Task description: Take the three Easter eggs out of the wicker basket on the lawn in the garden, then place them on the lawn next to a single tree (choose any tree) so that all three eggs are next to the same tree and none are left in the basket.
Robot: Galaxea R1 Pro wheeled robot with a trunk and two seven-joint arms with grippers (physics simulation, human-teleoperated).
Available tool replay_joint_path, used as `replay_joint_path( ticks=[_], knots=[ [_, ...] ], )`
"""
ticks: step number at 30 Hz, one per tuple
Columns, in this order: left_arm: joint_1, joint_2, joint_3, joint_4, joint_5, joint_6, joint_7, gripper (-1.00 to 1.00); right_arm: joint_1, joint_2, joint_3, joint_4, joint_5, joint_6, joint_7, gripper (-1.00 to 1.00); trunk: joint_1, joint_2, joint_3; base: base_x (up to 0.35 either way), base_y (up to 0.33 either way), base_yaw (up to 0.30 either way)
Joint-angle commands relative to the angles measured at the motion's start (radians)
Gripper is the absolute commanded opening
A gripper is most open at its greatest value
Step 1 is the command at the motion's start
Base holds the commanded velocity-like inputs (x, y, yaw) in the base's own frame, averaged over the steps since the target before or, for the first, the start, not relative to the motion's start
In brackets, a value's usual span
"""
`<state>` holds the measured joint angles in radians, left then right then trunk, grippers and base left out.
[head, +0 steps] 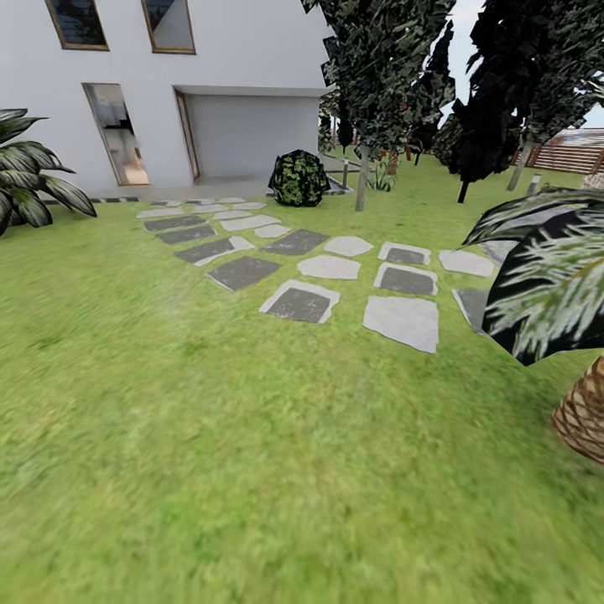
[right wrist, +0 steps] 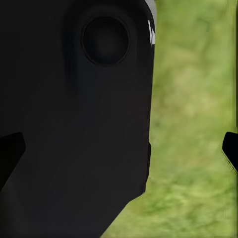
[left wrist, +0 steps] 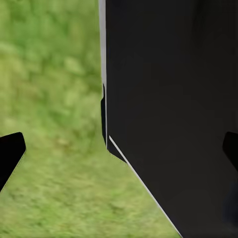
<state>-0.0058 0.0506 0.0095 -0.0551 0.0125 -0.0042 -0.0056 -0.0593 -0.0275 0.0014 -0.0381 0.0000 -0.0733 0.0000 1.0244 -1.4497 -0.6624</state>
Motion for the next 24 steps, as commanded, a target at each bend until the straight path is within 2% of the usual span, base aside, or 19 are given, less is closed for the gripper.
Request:
replay_joint_path(
  ticks=[1,24],
  knots=[
    [0.000,0.000,0.001,0.000,0.001,0.000,-0.001,1.00,-0.001,0.000,0.000,0.001,0.000,-0.003,0.000,1.00,0.001,0.000,-0.001,0.343,0.000,0.000],
    [0.000,0.000,0.001,0.000,0.001,0.000,-0.001,1.00,-0.001,0.000,0.000,0.001,0.000,-0.003,0.000,1.00,0.001,0.000,-0.001,0.343,0.000,0.000]
  ],
)
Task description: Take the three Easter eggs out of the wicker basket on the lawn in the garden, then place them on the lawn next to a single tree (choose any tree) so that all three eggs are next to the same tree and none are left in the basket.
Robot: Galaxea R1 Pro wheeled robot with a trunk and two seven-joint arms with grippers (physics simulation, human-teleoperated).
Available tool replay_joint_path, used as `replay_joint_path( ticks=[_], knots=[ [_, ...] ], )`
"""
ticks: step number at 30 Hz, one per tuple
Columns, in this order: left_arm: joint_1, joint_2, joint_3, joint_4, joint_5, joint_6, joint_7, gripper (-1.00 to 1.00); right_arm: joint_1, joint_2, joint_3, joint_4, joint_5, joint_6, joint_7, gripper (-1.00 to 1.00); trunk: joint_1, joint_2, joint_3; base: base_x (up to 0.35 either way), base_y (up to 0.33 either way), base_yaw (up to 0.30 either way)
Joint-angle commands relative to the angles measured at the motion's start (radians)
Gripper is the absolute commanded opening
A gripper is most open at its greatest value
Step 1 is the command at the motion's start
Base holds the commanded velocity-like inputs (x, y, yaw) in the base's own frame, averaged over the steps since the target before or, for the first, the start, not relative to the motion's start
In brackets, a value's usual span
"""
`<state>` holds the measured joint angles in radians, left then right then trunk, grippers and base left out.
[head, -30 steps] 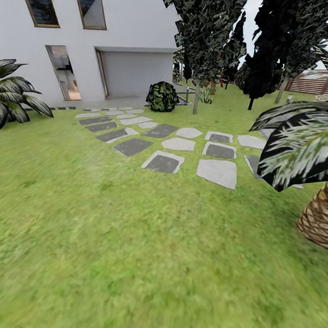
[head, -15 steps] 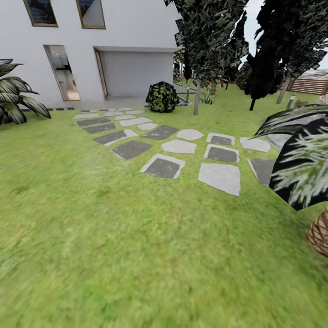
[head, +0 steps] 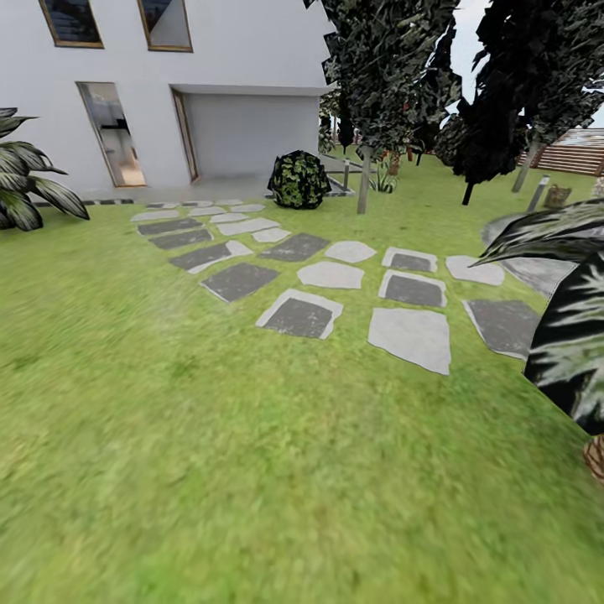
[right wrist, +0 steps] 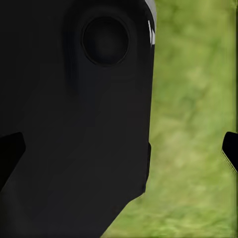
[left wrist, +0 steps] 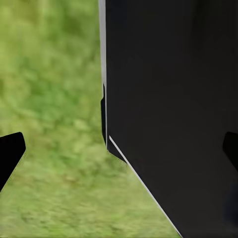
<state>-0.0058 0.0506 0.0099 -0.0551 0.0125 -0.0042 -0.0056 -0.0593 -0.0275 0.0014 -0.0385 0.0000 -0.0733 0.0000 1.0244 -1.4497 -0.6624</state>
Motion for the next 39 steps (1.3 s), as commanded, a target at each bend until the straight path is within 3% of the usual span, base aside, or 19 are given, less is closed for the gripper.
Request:
replay_joint_path(
  ticks=[1,39],
  knots=[
    [0.000,0.000,0.001,0.000,0.001,0.000,-0.001,1.00,-0.001,0.000,0.000,0.001,0.000,-0.003,0.000,1.00,0.001,0.000,-0.001,0.343,0.000,0.000],
    [0.000,0.000,0.001,0.000,0.001,0.000,-0.001,1.00,-0.001,0.000,0.000,0.001,0.000,-0.003,0.000,1.00,0.001,0.000,-0.001,0.343,0.000,0.000]
  ],
)
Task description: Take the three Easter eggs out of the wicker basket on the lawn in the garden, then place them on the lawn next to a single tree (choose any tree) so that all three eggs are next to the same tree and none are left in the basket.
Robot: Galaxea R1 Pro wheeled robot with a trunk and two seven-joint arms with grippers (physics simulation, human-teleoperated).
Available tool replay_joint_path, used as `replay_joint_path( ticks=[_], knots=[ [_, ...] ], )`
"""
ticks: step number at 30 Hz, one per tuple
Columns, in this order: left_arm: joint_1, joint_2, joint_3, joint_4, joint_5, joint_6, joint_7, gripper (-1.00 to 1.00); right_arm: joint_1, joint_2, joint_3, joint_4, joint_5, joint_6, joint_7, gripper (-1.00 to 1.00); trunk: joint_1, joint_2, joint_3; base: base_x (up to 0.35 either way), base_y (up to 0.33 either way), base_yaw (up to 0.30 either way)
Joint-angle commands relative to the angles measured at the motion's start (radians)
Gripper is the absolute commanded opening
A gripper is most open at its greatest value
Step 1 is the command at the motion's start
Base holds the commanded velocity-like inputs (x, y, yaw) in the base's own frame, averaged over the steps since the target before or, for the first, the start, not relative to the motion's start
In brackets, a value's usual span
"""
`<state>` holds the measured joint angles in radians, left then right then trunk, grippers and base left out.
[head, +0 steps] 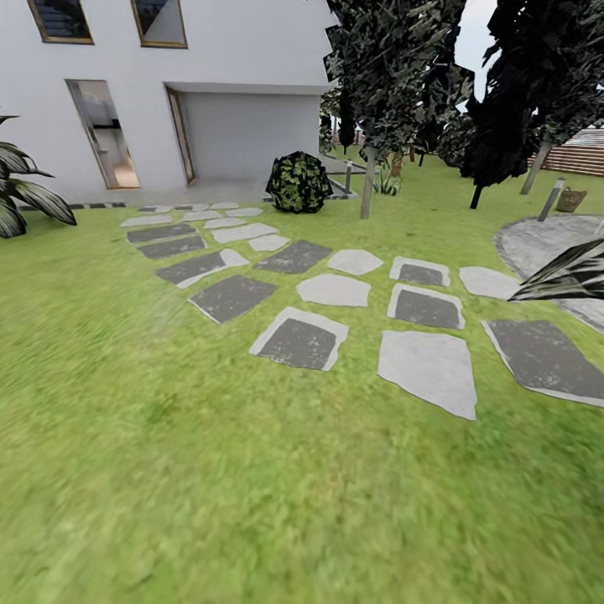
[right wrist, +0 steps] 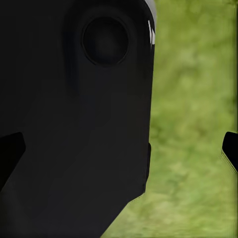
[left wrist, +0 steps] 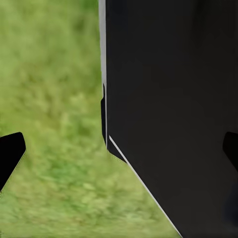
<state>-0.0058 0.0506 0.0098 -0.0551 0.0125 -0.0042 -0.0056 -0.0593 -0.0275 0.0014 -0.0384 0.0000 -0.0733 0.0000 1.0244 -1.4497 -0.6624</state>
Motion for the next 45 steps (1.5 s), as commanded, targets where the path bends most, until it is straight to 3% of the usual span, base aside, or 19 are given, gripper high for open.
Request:
replay_joint_path(
  ticks=[1,45],
  knots=[
    [0.000,0.000,0.001,0.000,0.001,0.000,-0.001,1.00,-0.001,0.000,0.000,0.001,0.000,-0.003,0.000,1.00,0.001,0.000,-0.001,0.343,0.000,0.000],
    [0.000,-0.001,0.000,0.000,0.001,0.000,-0.001,1.00,-0.001,0.000,0.000,0.001,0.000,-0.003,0.000,1.00,0.001,0.000,-0.001,0.343,0.000,0.000]
  ],
)
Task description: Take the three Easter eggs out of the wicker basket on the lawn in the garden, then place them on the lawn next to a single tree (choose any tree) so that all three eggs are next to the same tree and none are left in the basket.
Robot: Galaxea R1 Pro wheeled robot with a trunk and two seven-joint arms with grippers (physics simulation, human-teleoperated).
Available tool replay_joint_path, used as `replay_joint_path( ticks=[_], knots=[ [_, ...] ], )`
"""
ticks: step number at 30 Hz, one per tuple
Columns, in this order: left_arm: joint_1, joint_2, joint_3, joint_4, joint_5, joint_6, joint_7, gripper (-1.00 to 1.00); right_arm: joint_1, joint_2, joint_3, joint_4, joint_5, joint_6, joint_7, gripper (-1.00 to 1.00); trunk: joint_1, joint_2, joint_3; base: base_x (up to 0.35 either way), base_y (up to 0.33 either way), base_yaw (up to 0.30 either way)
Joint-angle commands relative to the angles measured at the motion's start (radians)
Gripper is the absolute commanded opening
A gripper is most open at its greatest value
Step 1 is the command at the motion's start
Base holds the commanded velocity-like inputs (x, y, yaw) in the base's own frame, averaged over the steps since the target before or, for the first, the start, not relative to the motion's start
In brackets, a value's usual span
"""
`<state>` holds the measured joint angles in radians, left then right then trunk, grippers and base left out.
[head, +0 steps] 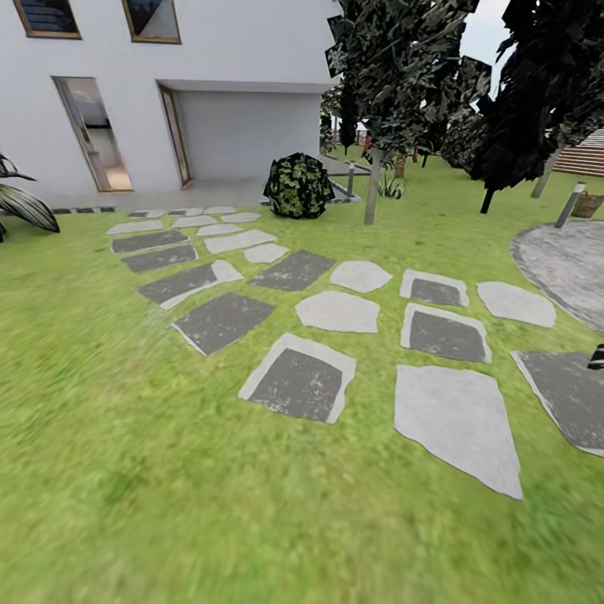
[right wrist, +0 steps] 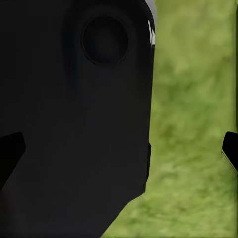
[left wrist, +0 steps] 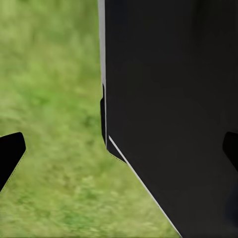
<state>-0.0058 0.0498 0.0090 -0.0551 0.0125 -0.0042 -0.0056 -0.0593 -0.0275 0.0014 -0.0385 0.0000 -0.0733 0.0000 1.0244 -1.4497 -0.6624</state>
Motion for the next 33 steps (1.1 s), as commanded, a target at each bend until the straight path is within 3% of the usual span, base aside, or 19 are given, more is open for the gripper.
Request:
replay_joint_path(
  ticks=[1,33],
  knots=[
    [0.000,0.000,0.001,0.000,0.001,0.000,-0.001,1.00,-0.001,0.000,0.000,0.001,0.000,-0.003,0.000,1.00,0.001,0.000,-0.001,0.343,0.000,0.000],
    [0.000,0.001,0.000,0.000,0.001,0.000,-0.001,1.00,-0.001,0.000,0.000,0.000,0.000,-0.003,0.000,1.00,0.001,0.000,-0.001,0.343,0.000,0.000]
  ],
)
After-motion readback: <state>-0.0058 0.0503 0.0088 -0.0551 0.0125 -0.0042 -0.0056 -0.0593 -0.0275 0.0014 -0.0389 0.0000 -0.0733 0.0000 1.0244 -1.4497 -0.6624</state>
